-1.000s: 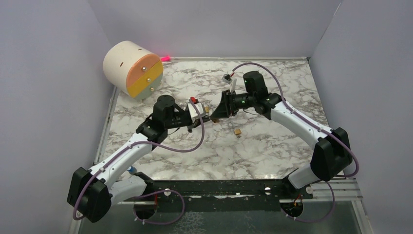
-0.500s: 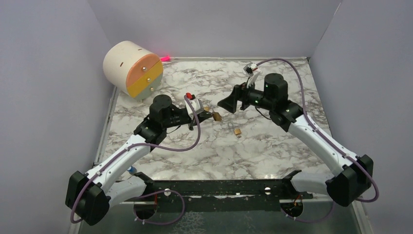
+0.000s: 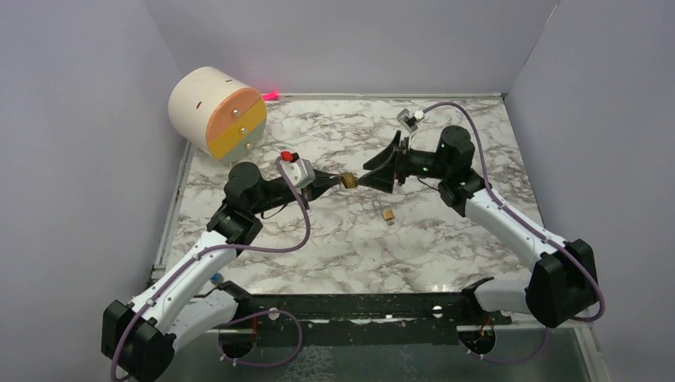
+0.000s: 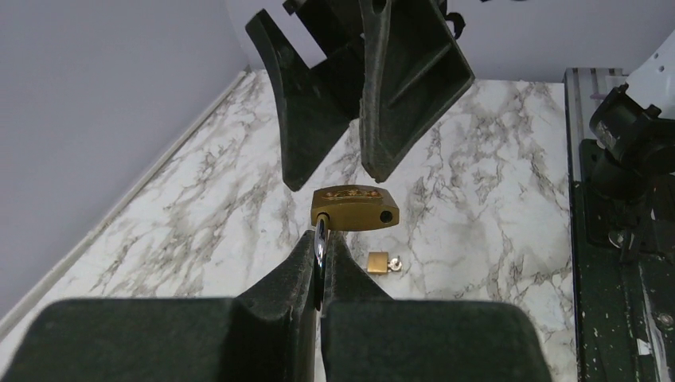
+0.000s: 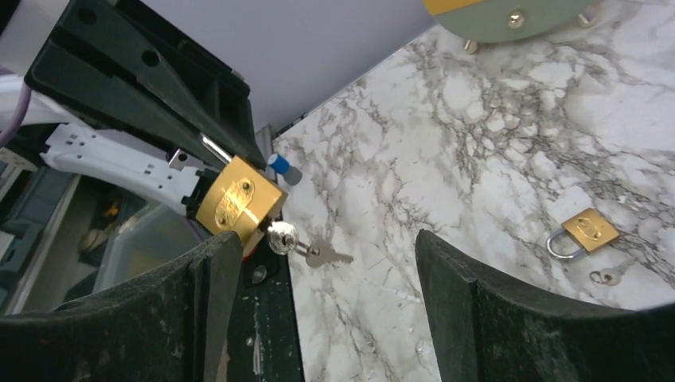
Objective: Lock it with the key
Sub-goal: Lock the lock.
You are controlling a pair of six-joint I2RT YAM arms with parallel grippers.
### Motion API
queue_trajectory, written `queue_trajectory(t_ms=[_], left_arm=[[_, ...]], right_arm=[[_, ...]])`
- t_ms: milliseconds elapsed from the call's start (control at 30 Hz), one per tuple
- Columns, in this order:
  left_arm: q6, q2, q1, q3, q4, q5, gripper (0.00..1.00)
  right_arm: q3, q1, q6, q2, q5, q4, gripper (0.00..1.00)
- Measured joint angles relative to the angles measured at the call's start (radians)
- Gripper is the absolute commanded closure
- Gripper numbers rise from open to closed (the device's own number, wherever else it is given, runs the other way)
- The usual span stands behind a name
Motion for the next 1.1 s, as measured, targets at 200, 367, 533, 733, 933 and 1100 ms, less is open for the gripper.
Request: queue_trajectory(t_ms=[200, 367, 533, 733, 933, 1100], left_arm=[[-0.029, -0.032, 0.011, 0.000, 0.045, 0.003, 1.00], [-0.042, -0.032, 0.011, -0.002, 0.058, 0.008, 1.00], [-0.045, -0.032, 0.011, -0.002, 0.067, 0.008, 1.00], [-0.045, -0.031, 0.011, -0.013, 0.072, 0.009, 1.00], [-0.045, -0.024, 0.011, -0.013, 0.083, 0.015, 1.00], [-0.045, -0.003, 0.011, -0.013, 0.100, 0.024, 1.00]], right_arm=[[-0.026, -0.005, 0.158, 0.058, -0.172, 0.226, 0.19], [-0.061, -0.005, 0.438, 0.148, -0.261, 0.573, 0.27], [-0.062, -0.006, 0.722, 0.263, -0.291, 0.898, 0.34], [-0.058, -0.006, 0.871, 0.294, -0.299, 1.022, 0.44], [-0.026, -0.006, 0.890, 0.294, -0.304, 0.999, 0.53], [-0.011, -0.008, 0.888, 0.298, -0.309, 0.963, 0.55]])
